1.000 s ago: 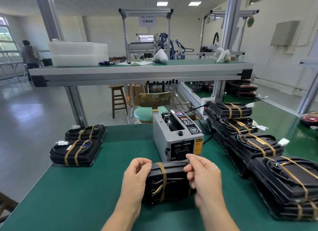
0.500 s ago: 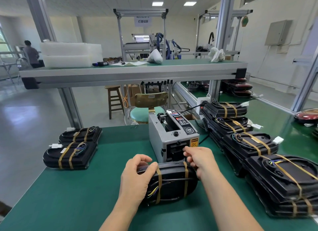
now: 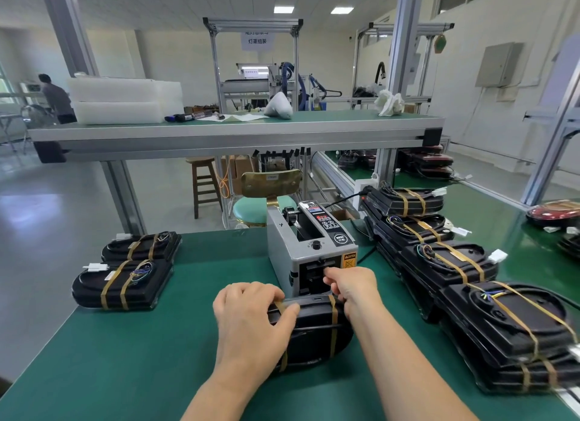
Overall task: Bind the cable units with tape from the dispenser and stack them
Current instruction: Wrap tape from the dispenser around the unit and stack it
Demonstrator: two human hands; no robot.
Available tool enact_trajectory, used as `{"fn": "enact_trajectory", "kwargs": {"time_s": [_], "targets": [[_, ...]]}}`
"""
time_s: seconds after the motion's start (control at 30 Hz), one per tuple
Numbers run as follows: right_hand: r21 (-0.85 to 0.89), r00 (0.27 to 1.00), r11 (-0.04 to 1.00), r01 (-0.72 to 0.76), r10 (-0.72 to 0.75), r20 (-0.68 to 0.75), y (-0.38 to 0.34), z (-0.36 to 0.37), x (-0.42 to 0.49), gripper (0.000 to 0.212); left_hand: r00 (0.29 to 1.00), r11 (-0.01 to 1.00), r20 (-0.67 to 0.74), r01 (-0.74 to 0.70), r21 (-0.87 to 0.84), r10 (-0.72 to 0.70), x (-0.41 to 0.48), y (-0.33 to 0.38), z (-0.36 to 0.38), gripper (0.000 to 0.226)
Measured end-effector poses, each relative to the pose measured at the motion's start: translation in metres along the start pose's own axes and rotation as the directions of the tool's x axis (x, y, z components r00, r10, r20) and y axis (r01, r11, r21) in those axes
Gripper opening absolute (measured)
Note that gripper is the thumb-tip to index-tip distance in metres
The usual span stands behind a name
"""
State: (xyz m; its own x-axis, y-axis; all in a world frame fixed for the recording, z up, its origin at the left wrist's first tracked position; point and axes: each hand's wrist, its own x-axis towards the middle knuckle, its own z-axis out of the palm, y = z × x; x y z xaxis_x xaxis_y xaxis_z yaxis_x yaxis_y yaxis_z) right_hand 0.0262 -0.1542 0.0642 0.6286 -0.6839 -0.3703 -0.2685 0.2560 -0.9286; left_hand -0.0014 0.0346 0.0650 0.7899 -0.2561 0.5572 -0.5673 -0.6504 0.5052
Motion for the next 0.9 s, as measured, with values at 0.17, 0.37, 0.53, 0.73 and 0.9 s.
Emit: {"fn": "enact_trajectory", "kwargs": {"time_s": [0.17, 0.37, 0.53, 0.73, 0.9], "targets": [[-0.050, 0.997, 0.998, 0.041, -0.044, -0.057, -0.001, 0.004, -0.005, 0.016, 0.978, 0.981, 0.146, -0.162, 0.105, 0.145, 0.008, 0.014, 0.001, 0.015], [0.125, 0.991, 0.986, 0.113, -0.121, 0.054, 0.003, -0.013, -0.020, 0.022, 0.960, 0.971, 0.170, -0.234, 0.051, 0.222, 0.007, 0.017, 0.000, 0.015], [0.239, 0.960, 0.953, 0.184, -0.226, 0.162, 0.017, -0.032, -0.049, 0.018, 0.957, 0.959, 0.079, -0.282, 0.022, 0.279, 0.004, 0.014, 0.002, 0.013], [0.247, 0.943, 0.939, 0.239, -0.285, 0.172, 0.030, -0.032, -0.058, 0.029, 0.956, 0.957, 0.046, -0.290, 0.016, 0.289, 0.005, 0.014, 0.004, 0.012], [0.236, 0.949, 0.938, 0.253, -0.289, 0.130, 0.034, -0.028, -0.065, 0.022, 0.956, 0.958, 0.051, -0.288, -0.005, 0.288, 0.005, 0.014, 0.004, 0.013]]}}
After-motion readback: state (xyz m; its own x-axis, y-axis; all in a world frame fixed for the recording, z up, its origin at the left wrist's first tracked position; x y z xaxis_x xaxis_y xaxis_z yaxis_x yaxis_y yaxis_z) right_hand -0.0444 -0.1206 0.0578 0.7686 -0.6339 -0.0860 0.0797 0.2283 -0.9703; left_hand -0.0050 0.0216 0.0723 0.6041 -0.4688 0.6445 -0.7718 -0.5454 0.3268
